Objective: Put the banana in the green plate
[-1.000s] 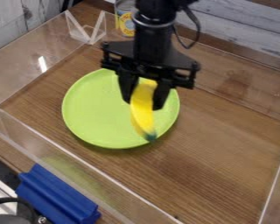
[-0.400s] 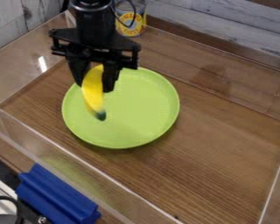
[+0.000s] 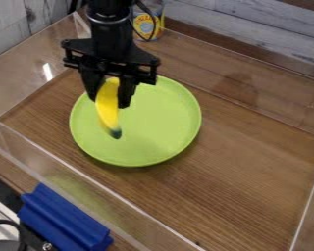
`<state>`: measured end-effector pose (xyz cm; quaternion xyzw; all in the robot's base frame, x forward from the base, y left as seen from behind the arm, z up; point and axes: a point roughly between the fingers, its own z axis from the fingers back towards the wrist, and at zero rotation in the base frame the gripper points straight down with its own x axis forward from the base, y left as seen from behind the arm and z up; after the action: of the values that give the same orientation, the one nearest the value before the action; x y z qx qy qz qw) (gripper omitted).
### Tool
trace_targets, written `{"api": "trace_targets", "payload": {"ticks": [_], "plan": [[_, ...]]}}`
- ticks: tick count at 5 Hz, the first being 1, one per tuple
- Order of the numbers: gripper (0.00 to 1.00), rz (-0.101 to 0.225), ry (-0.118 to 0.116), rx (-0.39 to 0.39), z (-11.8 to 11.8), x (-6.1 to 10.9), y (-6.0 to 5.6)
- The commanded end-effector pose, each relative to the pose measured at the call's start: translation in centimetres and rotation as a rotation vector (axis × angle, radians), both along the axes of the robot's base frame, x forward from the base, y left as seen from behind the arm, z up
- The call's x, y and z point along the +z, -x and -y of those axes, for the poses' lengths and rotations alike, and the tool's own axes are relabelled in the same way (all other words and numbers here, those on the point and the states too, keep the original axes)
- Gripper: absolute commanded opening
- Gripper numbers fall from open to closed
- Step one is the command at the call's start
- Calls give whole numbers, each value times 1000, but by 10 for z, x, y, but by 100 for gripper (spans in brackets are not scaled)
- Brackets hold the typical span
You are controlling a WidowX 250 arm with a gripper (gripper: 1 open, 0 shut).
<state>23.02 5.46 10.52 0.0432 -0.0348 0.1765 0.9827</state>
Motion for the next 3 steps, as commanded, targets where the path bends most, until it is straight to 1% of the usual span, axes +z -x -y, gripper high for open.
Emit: {"api": "trace_targets", "payload": {"ticks": [1, 3], "plan": [[0, 22, -13, -8, 0, 3, -5], [0, 18, -27, -11, 1, -3, -8]]}}
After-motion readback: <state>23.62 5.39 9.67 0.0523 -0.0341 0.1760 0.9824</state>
